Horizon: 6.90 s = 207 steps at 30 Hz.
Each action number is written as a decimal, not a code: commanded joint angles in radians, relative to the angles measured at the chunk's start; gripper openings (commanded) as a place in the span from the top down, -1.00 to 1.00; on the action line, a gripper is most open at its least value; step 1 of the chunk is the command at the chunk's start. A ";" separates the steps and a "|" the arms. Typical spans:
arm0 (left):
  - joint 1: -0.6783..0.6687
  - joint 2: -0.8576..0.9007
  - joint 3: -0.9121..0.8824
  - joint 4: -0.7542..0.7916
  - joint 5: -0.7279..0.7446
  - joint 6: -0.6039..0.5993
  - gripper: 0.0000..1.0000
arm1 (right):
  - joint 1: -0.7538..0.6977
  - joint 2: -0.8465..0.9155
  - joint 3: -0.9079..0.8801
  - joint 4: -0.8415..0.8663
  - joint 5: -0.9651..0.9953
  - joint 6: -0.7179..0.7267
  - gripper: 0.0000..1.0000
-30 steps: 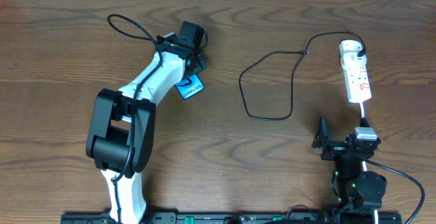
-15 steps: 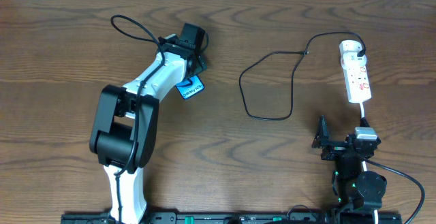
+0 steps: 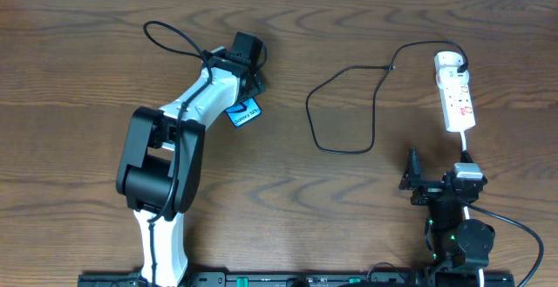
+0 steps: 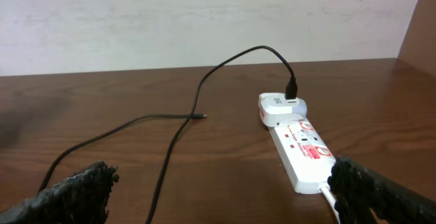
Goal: Plug charger to phone and switch on socket
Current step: 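Lower the left gripper over the phone and grasp its bottom edge, then lift the phone upright with the left gripper and move it right, then move the right gripper toward the phone held by the left gripper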
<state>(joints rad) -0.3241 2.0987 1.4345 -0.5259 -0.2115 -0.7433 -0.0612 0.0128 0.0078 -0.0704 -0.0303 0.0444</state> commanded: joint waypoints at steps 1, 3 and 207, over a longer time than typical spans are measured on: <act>-0.003 0.050 -0.017 0.002 -0.006 -0.038 -0.94 | 0.007 -0.007 -0.002 -0.003 -0.002 0.010 -0.99; -0.003 0.061 -0.017 0.001 -0.006 -0.037 -0.96 | 0.007 -0.007 -0.002 -0.003 -0.002 0.010 -0.99; -0.003 -0.165 -0.002 0.084 1.202 -0.435 -0.33 | 0.192 0.762 0.629 -0.035 -0.224 0.586 -0.99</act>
<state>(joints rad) -0.3275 1.9541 1.4319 -0.4450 0.9558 -1.1965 0.0639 0.6750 0.5171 -0.0521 -0.2153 0.6643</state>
